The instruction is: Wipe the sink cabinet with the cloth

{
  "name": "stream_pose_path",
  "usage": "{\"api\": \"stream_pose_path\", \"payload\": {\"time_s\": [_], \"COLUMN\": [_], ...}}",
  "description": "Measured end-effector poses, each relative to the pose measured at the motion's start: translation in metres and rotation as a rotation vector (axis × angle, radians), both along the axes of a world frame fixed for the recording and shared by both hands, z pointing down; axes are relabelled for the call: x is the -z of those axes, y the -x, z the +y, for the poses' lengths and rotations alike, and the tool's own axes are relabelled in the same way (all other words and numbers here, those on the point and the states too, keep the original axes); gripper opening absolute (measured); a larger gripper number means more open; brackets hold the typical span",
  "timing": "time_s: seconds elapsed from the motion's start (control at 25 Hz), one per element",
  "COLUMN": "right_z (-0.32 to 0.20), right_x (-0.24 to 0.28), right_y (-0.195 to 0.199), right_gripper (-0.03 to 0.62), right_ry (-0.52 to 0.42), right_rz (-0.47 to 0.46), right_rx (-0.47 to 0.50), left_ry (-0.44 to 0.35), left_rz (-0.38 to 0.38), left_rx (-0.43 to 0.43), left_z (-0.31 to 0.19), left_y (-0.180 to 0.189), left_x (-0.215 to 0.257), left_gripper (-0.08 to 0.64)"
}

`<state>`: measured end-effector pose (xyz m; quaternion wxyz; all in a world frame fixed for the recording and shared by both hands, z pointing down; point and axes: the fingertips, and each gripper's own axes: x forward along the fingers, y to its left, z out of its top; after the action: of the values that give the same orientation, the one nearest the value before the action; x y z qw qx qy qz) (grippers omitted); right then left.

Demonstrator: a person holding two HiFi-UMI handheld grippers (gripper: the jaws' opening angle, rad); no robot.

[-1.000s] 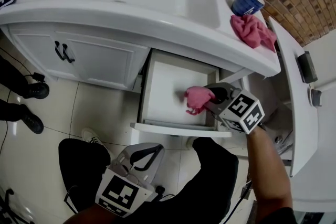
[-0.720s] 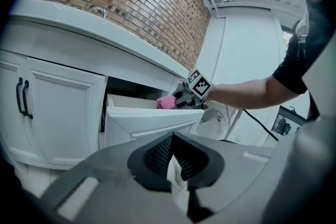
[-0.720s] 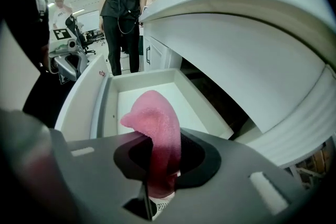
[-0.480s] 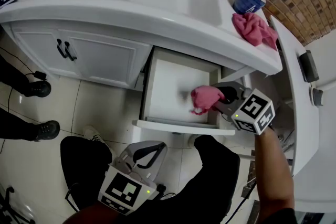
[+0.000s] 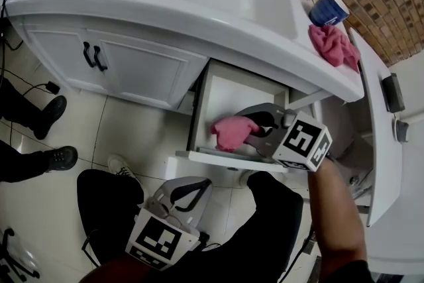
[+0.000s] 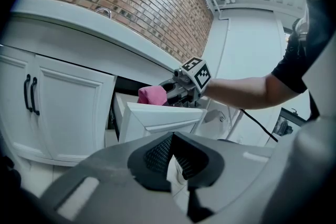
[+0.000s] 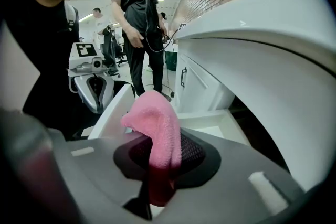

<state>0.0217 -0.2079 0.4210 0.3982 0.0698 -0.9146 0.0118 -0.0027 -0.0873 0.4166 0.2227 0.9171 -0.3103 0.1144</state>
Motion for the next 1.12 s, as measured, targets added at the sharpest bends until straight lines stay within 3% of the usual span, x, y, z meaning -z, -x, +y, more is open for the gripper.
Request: {"api": "stream_pose_path", "payload": {"time_s": [0.28,0.48,1.12], "right_z": [0.014,0.013,0.021], "right_x": [-0.023,-0.025,-0.024], "right_y": [0.004,-0.025,-0.125], "right_gripper": [0.078,0.078,0.078], "right_ry": [0.074,0.077,0.089], "right_rz": [0.057,0.097,0.139], "right_rx": [0.067,0.03,-0.131], "left_ry": [-0.011,-0.013,-0.02], "left_rz": [-0.001,0.015,-0.032], "left_rx": [0.005,0.013,-0.038], "left_z": [-0.001,-0.004,0.006], "left_y": [0.009,0.006,-0.027], "left_x": [0.002,0.006,0.004], "left_gripper": [0.006,0.006,0.006]}}
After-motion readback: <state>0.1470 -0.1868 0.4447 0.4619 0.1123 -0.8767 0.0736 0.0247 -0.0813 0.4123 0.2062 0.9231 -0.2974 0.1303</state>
